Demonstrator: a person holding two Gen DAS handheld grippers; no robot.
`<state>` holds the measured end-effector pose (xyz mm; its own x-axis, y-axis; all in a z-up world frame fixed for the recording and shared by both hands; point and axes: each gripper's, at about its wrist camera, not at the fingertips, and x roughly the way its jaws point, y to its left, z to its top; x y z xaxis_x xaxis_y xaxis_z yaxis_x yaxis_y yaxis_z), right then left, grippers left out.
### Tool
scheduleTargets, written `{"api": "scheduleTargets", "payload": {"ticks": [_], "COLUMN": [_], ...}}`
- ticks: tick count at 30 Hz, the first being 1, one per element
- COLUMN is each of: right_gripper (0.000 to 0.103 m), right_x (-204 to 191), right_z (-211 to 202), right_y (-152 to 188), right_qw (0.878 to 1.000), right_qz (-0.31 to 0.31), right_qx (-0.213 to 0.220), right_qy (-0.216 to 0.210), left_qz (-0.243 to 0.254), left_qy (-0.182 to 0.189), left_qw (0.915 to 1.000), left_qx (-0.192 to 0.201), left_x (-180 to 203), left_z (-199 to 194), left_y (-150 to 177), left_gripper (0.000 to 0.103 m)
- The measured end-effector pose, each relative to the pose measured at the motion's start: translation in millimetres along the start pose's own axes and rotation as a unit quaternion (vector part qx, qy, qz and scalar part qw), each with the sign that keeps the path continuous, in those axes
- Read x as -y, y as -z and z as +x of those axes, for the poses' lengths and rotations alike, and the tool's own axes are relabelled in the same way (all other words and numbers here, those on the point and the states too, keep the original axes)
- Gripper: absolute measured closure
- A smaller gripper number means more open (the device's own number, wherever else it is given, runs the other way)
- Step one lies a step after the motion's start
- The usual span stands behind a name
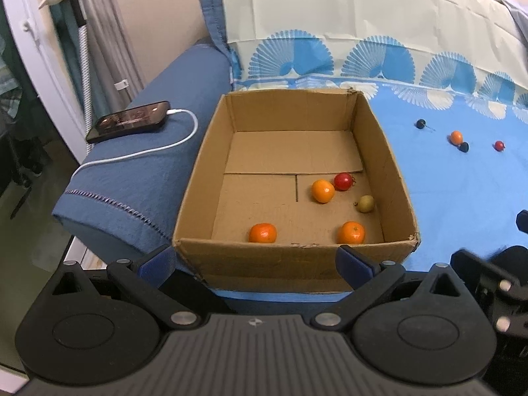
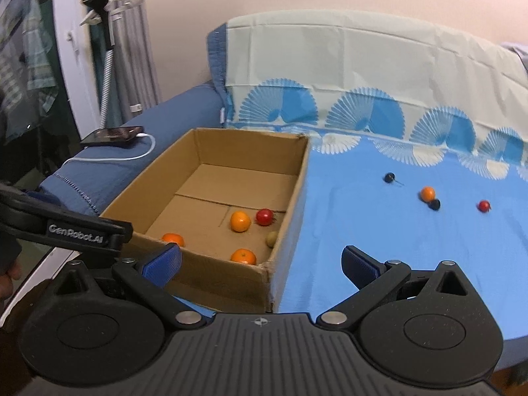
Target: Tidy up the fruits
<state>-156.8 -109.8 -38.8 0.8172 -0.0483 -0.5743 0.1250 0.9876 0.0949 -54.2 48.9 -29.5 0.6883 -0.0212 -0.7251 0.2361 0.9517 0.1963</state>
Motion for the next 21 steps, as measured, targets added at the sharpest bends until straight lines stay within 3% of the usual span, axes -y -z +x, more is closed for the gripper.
{"api": "scheduleTargets", "payload": {"ticks": [6,11,15,21], "right_gripper": [0.001,0.001,0.001,0.001], "right_x": [50,112,168,271], "right_z": [-5,-1,11,51], "right_y": [-3,-1,-1,-12], "right_qw": [0.995,0.984,0.972,0.948], "right_qz": [0.056,0.091,0.119,0.154], "right_qx": [0.042,0.055,0.062,0.088], "right_qy": [0.068,0.144,0.192,0.265], "left_qz": [0.028,0.036,0.04,0.075], "left_qy": [0.02,0.063,0.105,0.139], "left_qw": [0.9994,0.9974,0.9934,0.9875], "left_qx": [0.001,-0.003,-0.022,-0.004], "left_x": [35,80,128,223], "left_z": [15,32,55,102], "left_y": [-30,-67,-102,-163], "left_gripper": [0.0,0.0,0.0,0.0]}}
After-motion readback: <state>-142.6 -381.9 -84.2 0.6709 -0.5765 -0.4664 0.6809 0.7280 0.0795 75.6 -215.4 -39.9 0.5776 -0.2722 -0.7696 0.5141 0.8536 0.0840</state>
